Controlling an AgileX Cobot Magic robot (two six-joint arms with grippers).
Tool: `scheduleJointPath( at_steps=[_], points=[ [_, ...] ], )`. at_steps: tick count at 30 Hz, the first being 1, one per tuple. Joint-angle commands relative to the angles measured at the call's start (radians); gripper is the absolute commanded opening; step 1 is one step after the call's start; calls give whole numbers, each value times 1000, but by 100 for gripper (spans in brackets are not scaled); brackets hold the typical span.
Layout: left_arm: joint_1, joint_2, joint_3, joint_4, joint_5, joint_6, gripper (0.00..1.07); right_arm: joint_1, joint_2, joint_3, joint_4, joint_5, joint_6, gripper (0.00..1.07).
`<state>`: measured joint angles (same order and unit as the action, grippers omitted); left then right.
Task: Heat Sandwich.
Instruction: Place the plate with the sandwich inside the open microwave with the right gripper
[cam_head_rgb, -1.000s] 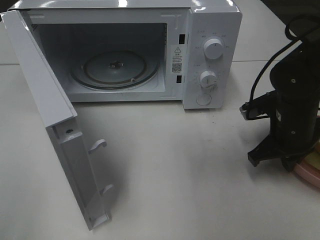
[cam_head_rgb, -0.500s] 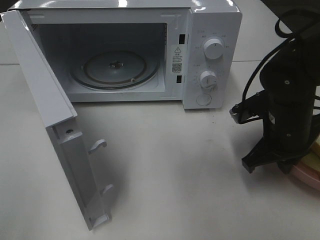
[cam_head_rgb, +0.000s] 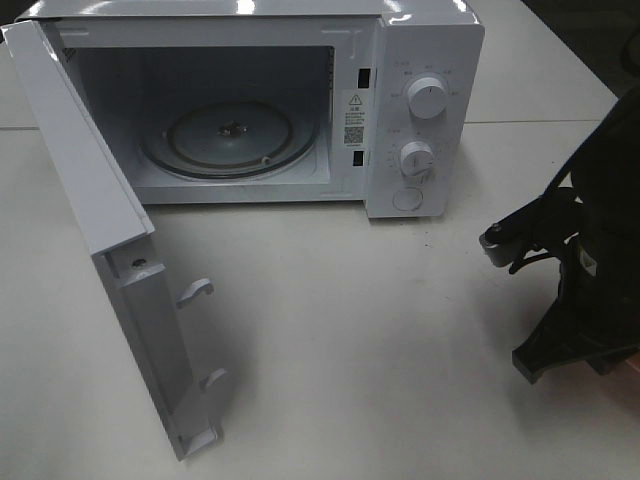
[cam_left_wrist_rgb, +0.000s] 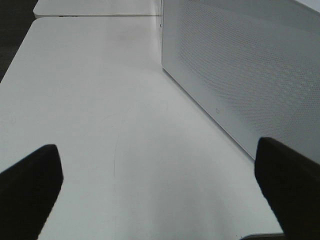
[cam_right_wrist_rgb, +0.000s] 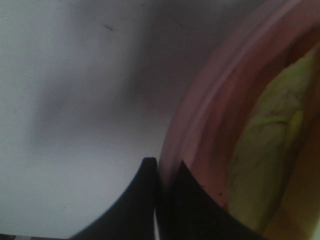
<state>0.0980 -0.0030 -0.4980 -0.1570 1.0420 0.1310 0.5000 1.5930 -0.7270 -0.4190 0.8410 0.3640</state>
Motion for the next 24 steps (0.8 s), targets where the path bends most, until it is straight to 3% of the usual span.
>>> scheduleJointPath(
  at_steps=[1,24],
  points=[
    [2,-29,3,-2,-3,-9,101,57,-49,10,-21,61,11,0],
    [2,-29,3,-2,-3,-9,101,393,-168,10,-29,168,29,0]
  ],
)
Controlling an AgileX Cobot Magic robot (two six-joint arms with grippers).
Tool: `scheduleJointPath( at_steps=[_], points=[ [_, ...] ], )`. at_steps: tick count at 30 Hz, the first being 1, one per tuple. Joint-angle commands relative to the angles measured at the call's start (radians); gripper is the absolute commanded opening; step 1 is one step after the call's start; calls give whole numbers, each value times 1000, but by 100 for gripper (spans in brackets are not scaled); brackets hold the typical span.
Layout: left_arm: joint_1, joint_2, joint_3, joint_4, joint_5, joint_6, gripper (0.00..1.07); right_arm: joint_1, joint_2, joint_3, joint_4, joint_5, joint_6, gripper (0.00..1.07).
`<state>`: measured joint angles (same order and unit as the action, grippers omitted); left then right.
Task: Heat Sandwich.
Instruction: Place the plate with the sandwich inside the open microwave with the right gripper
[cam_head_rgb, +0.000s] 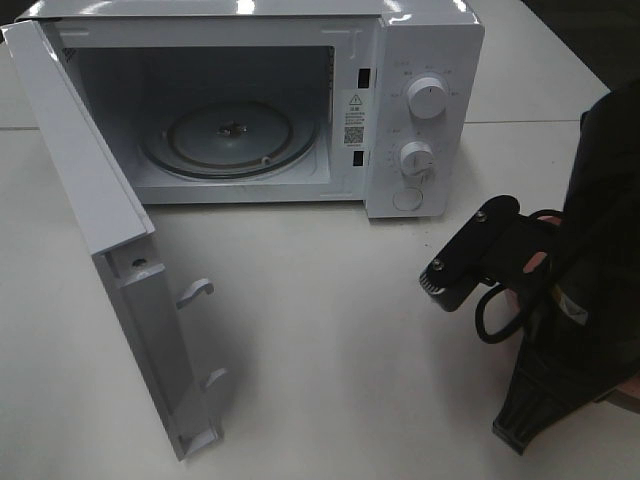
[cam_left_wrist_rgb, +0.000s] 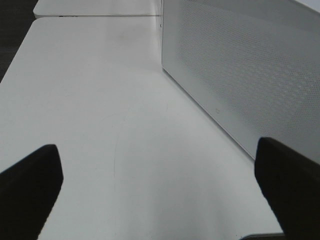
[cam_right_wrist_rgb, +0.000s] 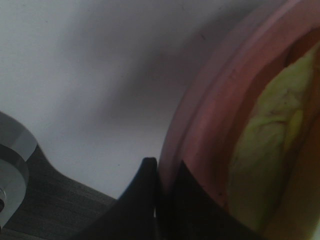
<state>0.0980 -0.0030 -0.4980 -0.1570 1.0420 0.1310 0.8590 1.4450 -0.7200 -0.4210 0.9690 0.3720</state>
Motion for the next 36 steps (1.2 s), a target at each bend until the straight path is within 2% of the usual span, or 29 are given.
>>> scheduleJointPath(
  at_steps=[1,14,26,36],
  points=[
    [2,-29,3,-2,-3,-9,101,50,-23,3,-27,50,21,0],
    [2,-29,3,-2,-3,-9,101,205,-25,3,-36,76,14,1],
    [2,-29,3,-2,-3,-9,101,214,-25,3,-80,53,-130,1],
    [2,-29,3,-2,-3,-9,101,214,-25,3,-100,-19,-338,1]
  ],
)
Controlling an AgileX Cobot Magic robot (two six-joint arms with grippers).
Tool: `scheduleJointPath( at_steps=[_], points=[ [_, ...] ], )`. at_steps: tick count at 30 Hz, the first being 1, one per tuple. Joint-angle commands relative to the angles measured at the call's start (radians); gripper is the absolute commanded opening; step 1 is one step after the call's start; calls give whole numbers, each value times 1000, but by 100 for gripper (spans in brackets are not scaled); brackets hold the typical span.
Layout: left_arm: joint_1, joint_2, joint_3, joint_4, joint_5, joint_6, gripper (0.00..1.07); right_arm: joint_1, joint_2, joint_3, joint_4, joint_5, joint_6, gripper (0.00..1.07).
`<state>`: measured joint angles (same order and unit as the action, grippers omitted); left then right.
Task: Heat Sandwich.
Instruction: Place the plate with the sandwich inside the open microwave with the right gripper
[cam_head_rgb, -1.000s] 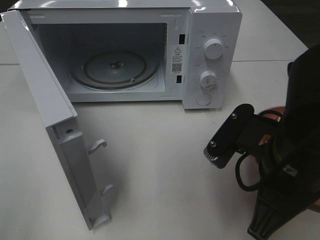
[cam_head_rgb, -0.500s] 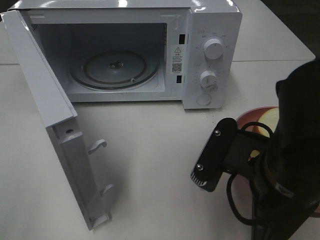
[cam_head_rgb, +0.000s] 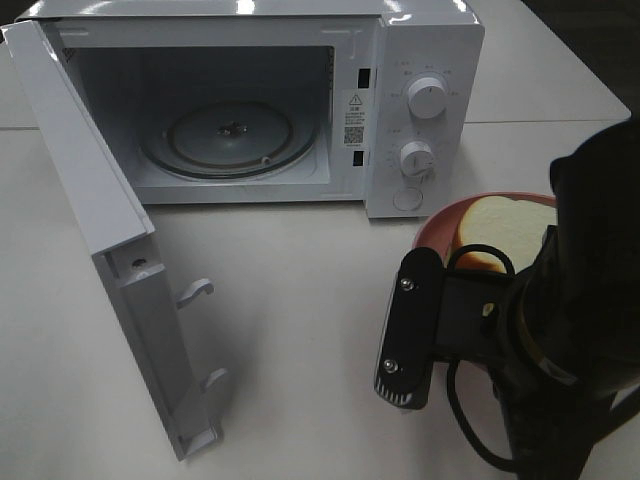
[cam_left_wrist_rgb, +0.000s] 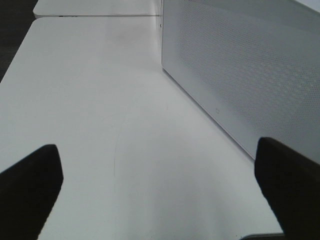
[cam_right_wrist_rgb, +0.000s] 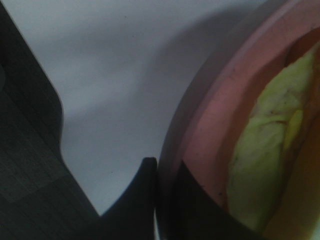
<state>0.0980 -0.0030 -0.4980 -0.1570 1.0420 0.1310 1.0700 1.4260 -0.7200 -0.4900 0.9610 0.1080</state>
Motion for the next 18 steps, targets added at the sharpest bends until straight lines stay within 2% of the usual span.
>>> scheduleJointPath(
  at_steps=[1,11,18],
  points=[
    [2,-29,3,-2,-3,-9,101,3,-6,3,-31,-17,-94,1],
    [2,-29,3,-2,-3,-9,101,3,-6,3,-31,-135,-370,1],
    [2,-29,3,-2,-3,-9,101,3,-6,3,-56,-178,-461,1]
  ],
)
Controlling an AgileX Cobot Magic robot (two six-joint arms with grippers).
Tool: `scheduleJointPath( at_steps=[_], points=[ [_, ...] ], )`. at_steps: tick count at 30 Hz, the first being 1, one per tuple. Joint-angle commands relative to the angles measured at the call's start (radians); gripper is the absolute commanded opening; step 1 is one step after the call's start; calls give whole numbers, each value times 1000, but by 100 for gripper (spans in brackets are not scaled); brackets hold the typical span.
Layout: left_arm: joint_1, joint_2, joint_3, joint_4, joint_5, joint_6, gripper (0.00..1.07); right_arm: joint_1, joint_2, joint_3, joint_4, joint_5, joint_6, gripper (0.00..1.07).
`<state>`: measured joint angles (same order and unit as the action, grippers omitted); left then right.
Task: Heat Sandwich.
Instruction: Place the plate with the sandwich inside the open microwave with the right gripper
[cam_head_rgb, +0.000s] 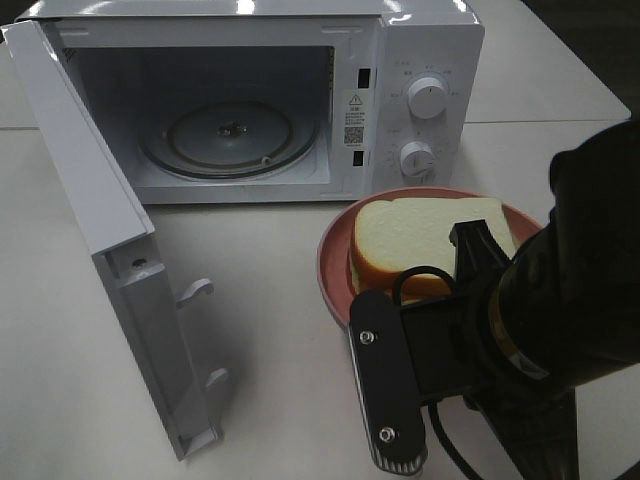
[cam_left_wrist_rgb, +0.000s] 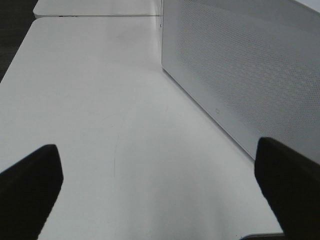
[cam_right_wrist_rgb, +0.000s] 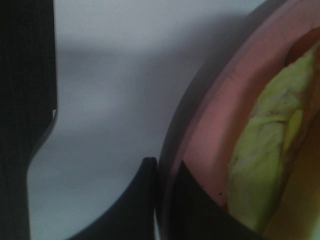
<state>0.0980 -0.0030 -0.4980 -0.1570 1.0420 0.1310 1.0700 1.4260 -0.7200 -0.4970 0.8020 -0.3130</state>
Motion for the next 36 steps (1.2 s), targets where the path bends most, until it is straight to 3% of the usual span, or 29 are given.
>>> scheduleJointPath(
  at_steps=[1,9,20,36],
  points=[
    [2,-29,3,-2,-3,-9,101,3,-6,3,-62,-21,-40,1],
    [2,-29,3,-2,-3,-9,101,-11,-6,3,-69,-68,-57,0],
    [2,-29,3,-2,-3,-9,101,-152,-6,3,-1,-177,-370,0],
    [2,-29,3,-2,-3,-9,101,-352,-6,0,333,-307,-1045,0]
  ],
)
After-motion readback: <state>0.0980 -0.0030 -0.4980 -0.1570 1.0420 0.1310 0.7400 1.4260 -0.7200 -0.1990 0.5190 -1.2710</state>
